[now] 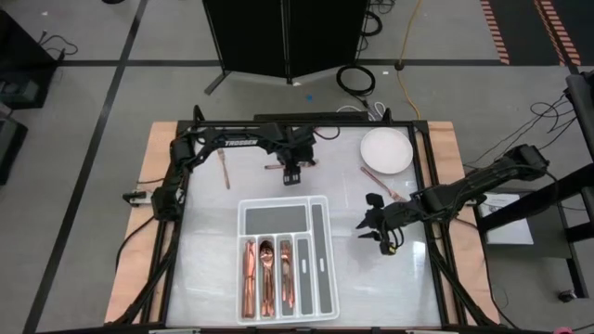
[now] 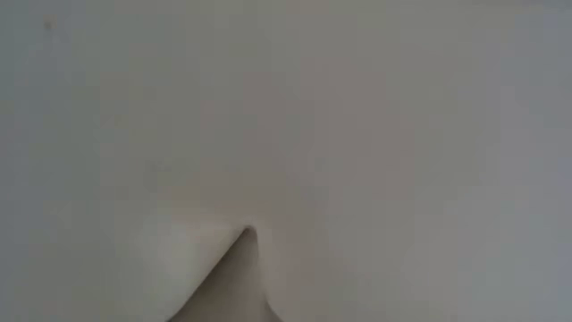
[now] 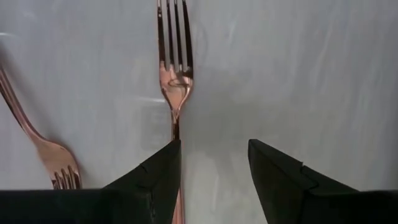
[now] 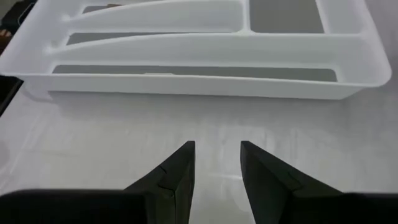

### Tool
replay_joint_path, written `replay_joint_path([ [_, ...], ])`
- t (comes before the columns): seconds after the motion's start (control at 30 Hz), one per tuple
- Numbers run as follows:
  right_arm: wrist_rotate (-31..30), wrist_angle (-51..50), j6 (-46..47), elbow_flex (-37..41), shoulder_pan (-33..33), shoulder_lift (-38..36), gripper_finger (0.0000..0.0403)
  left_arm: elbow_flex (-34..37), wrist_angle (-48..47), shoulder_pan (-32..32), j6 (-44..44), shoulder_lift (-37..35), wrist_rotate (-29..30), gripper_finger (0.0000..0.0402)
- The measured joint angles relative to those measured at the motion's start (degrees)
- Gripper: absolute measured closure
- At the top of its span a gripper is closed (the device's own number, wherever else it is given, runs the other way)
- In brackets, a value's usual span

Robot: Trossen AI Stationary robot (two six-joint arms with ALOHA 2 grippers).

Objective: Sort silverware
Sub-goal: Put the fork into the silverware tray

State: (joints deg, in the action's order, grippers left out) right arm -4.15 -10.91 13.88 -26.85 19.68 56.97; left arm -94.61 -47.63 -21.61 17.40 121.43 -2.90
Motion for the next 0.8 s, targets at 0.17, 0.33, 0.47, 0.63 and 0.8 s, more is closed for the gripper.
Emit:
replay_joint_path([
  [0.17, -0.23, 0.05, -0.39, -0.04, -0.02, 0.02, 0.0284, 0.0, 1.53, 0.0, 0.05, 0.01, -0.03, 0.0214],
  [0.33, -0.23, 0.02, -2.2, -0.04, -0.02, 0.04, 0.0284, 0.0, 2.79, -0.07, 2.63, 0.01, -0.11, 0.0214],
  [0.47, -0.23, 0.01, -3.11, -0.04, -0.02, 0.05, 0.0284, 0.0, 3.61, -1.1, 2.43, 0.43, -1.12, 0.0214],
  [0.63, -0.23, 0.05, -3.59, -0.07, -0.02, 0.07, 0.0284, 0.04, 1.97, -3.04, 1.19, 3.69, -3.64, 0.0214],
  [0.8, -0.25, 0.35, -3.59, -0.09, -0.02, 0.09, 0.0284, -0.27, 0.8, -3.09, 1.6, 5.66, -2.43, 0.0214],
])
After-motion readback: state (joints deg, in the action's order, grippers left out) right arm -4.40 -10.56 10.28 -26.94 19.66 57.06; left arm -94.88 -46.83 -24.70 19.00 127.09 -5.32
